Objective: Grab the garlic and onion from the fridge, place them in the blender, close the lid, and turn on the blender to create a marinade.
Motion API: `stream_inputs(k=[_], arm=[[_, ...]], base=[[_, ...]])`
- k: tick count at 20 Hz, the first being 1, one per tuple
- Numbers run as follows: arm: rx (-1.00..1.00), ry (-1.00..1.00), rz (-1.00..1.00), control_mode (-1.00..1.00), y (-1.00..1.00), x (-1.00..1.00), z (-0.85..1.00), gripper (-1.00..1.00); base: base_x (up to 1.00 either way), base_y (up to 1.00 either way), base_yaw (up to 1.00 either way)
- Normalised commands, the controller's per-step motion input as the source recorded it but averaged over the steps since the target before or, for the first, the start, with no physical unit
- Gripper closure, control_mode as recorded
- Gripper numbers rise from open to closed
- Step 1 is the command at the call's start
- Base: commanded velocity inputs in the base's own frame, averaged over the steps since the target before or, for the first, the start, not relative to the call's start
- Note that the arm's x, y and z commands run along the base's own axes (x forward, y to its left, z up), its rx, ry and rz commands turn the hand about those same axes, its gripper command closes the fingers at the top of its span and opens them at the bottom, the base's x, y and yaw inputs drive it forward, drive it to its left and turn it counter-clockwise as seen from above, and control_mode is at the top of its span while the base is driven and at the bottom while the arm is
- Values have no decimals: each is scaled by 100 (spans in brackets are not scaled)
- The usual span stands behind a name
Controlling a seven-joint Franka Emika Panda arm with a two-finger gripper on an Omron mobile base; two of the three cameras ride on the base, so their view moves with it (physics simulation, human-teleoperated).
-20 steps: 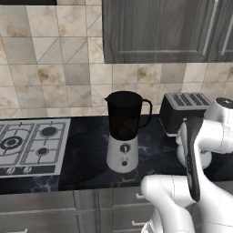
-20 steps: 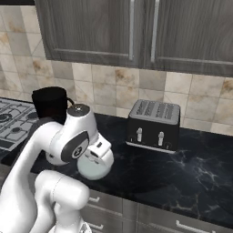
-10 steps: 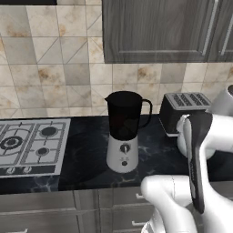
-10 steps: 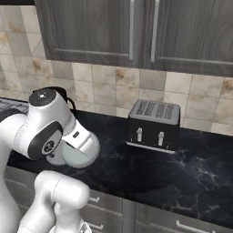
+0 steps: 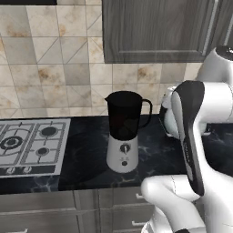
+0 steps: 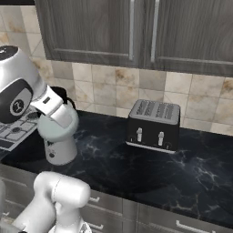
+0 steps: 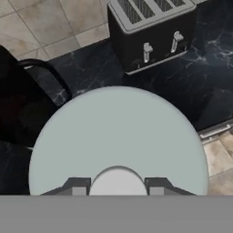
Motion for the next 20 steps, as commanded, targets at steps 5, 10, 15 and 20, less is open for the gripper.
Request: stream_inputs(k=[5,10,15,20], arm=[[-2,-2,5,-100,58,13,36,100],[-4,0,8,-100,39,47,1,100],[-1,0,10,-100,25,60,20,100],[0,2,12,-100,42,58,17,100]], base=[[0,0,0],[0,0,0],[0,0,0],[0,0,0]])
